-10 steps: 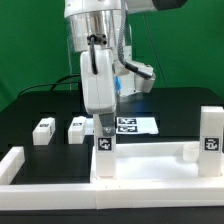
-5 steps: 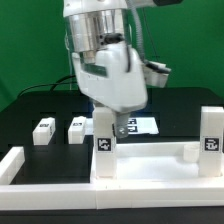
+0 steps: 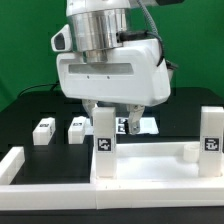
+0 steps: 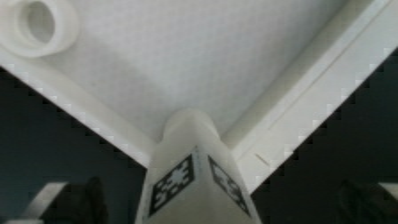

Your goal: Assemble desk

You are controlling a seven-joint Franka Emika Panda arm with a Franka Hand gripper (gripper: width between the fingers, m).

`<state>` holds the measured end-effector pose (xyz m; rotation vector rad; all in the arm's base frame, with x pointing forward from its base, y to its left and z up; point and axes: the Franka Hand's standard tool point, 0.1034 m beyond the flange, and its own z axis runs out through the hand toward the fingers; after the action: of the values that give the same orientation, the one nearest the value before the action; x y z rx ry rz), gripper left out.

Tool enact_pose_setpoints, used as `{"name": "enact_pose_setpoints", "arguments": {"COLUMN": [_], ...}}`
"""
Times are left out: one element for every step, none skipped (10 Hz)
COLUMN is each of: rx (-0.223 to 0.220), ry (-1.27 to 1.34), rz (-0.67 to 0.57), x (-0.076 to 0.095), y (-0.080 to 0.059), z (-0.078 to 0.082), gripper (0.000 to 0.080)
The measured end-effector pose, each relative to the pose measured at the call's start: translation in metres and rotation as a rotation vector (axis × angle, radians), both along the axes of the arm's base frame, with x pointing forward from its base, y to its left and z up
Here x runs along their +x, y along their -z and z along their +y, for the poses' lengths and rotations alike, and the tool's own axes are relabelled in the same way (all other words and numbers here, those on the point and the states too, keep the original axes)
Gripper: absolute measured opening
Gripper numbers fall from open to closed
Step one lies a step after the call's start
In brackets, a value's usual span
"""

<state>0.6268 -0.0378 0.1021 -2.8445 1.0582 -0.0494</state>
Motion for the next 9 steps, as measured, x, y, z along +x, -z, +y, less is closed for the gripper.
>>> {"name": "enact_pose_setpoints", "arguments": {"rx": [-0.023,-0.057,-0.061,-0.057,-0.058,-0.057,-0.052,-0.047,-0.041], "ry": [-0.160,-0.313,-0.315,-0.278,-0.283,-0.274,-0.197,-0.118,-0.002], "rz": [-0.012,-0.017,-0.018,-0.016,-0.016,-0.015,-0.010,-0.005,0.005], "x": [0.0011,0.0034,0.0043,0.0040,0.0040,0.0040,0.0040,0.0040,0.0038], "y": [-0.0015,-0.0029,-0.0033,-0.0028,-0.0029,-0.0028,-0.0027,-0.0027,-0.0025], "z": [-0.0068,-0.0101,-0.0075,-0.0080,-0.0085,-0.0084,-0.0089,-0.0087,-0.0076], "gripper": [0.0649,0.0649,0.0649,0.0563,0.0426,0.0426,0.0287,0.0288,0.0288]}}
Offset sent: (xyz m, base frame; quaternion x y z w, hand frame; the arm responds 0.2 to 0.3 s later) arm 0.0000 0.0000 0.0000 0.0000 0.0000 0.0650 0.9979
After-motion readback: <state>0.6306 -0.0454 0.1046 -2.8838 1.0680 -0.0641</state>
